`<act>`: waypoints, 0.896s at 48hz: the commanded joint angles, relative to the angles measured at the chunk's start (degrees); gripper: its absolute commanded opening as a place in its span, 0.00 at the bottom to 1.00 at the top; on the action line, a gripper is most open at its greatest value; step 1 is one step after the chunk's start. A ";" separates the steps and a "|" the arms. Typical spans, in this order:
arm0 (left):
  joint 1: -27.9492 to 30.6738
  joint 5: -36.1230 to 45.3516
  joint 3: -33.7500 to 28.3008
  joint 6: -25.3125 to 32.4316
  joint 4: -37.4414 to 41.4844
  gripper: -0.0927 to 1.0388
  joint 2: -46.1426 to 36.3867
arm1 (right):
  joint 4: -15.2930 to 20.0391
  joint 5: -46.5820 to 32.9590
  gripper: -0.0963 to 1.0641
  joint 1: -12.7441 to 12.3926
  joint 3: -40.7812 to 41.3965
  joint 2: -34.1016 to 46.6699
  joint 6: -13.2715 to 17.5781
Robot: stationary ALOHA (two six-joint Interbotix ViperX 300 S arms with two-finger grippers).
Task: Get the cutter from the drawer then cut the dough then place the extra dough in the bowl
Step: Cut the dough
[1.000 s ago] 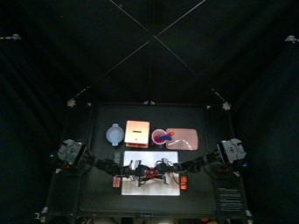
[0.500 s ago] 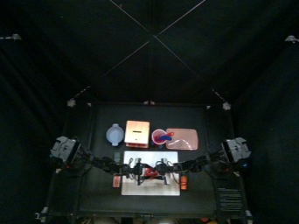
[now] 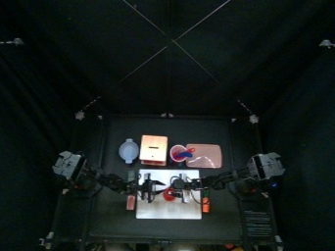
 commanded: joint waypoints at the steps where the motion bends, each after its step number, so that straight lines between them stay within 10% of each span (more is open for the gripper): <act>1: -0.26 -0.62 -0.79 0.09 -0.18 0.67 1.67 | 0.00 6.33 0.77 -0.70 -3.69 -2.11 0.18; 43: -3.52 0.44 -4.57 -1.05 -2.81 0.59 11.60 | 0.00 18.81 0.77 0.53 -9.14 0.18 0.53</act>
